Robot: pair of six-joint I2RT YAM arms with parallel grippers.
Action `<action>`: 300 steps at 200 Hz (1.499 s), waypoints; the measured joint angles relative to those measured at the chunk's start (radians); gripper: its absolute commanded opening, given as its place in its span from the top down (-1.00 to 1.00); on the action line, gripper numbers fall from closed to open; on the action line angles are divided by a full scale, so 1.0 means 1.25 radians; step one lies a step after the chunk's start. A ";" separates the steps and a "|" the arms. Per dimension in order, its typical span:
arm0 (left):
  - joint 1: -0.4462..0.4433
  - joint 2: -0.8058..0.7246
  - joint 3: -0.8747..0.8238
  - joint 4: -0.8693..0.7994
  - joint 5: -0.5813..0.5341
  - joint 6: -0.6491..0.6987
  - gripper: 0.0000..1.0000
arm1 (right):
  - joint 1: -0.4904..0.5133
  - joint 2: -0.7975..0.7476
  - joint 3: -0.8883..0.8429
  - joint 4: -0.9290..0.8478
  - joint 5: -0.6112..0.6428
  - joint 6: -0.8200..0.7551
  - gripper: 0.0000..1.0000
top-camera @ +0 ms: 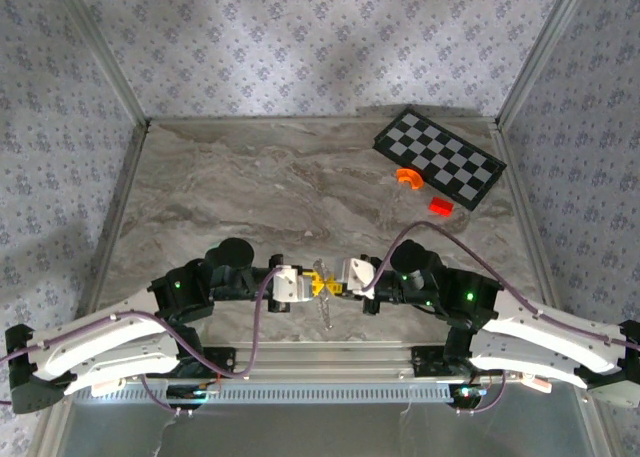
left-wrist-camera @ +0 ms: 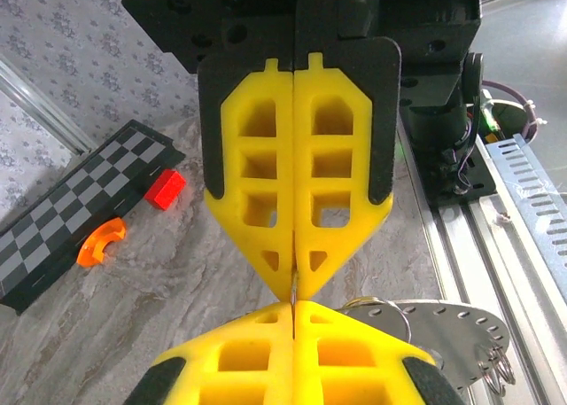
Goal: Put the keys on the keyring
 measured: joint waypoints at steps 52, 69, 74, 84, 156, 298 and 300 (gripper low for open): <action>0.000 -0.082 -0.055 0.086 0.001 -0.034 0.57 | -0.005 -0.064 -0.053 0.072 -0.013 0.013 1.00; 0.000 -0.118 -0.082 0.115 0.001 -0.056 0.48 | -0.011 -0.071 -0.065 0.092 -0.031 0.024 1.00; 0.000 -0.125 -0.087 0.118 0.001 -0.060 0.46 | -0.014 -0.071 -0.067 0.097 -0.038 0.026 1.00; 0.000 -0.134 -0.092 0.124 0.004 -0.069 0.41 | -0.020 -0.071 -0.070 0.111 -0.053 0.032 1.00; 0.002 -0.143 -0.101 0.170 0.028 -0.101 0.34 | -0.072 -0.078 -0.079 0.250 -0.175 0.092 1.00; 0.023 -0.113 -0.101 0.250 0.107 -0.128 0.50 | -0.105 -0.080 -0.091 0.330 -0.282 0.150 1.00; 0.023 -0.111 -0.101 0.251 0.107 -0.128 0.51 | -0.105 -0.080 -0.091 0.331 -0.283 0.151 1.00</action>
